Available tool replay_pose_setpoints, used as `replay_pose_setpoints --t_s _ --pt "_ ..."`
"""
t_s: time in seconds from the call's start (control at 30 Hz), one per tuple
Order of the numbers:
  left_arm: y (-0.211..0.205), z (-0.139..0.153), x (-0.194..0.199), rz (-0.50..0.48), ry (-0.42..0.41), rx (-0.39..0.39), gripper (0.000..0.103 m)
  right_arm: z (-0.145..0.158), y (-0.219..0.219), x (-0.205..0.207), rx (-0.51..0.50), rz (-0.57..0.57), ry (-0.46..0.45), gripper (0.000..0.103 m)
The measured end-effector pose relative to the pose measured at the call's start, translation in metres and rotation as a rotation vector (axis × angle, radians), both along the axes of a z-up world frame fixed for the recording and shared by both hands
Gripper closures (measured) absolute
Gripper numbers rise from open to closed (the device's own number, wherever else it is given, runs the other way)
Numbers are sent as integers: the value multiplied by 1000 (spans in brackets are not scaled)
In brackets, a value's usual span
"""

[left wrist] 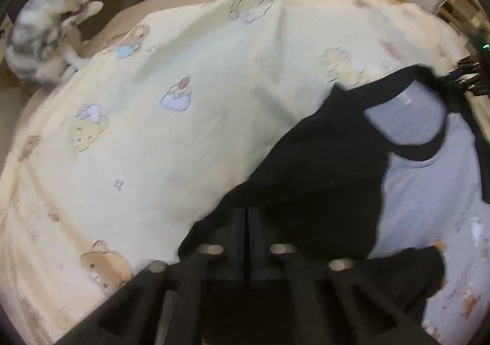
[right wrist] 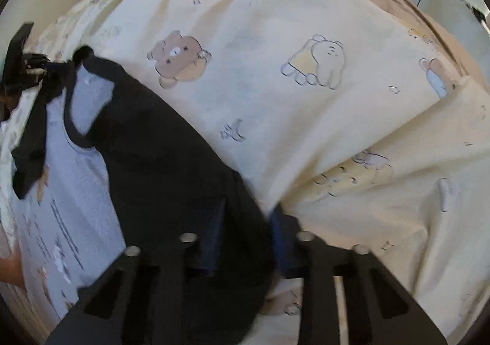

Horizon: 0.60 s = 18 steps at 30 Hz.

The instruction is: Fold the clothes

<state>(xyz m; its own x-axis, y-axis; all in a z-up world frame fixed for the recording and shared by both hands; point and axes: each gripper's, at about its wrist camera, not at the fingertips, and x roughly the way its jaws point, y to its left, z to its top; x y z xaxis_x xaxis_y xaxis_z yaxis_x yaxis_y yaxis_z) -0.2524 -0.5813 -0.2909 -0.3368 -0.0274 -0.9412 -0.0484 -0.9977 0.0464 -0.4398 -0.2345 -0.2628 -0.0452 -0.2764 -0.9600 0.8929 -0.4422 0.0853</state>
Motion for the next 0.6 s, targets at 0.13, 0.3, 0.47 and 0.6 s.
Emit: replay_pose_setpoints --t_s 0.13,0.3,0.47,0.6 --pt "5 6 8 -35 8 -14 101 9 6 3 22 14 8 91" --pt "6 10 15 -55 8 -40 101 15 8 3 52 0 -11 87" --pt "15 6 18 -68 12 -36 101 2 4 9 134 0 -5 73" --pt "19 12 25 -73 46 -11 102 17 9 20 59 26 25 85"
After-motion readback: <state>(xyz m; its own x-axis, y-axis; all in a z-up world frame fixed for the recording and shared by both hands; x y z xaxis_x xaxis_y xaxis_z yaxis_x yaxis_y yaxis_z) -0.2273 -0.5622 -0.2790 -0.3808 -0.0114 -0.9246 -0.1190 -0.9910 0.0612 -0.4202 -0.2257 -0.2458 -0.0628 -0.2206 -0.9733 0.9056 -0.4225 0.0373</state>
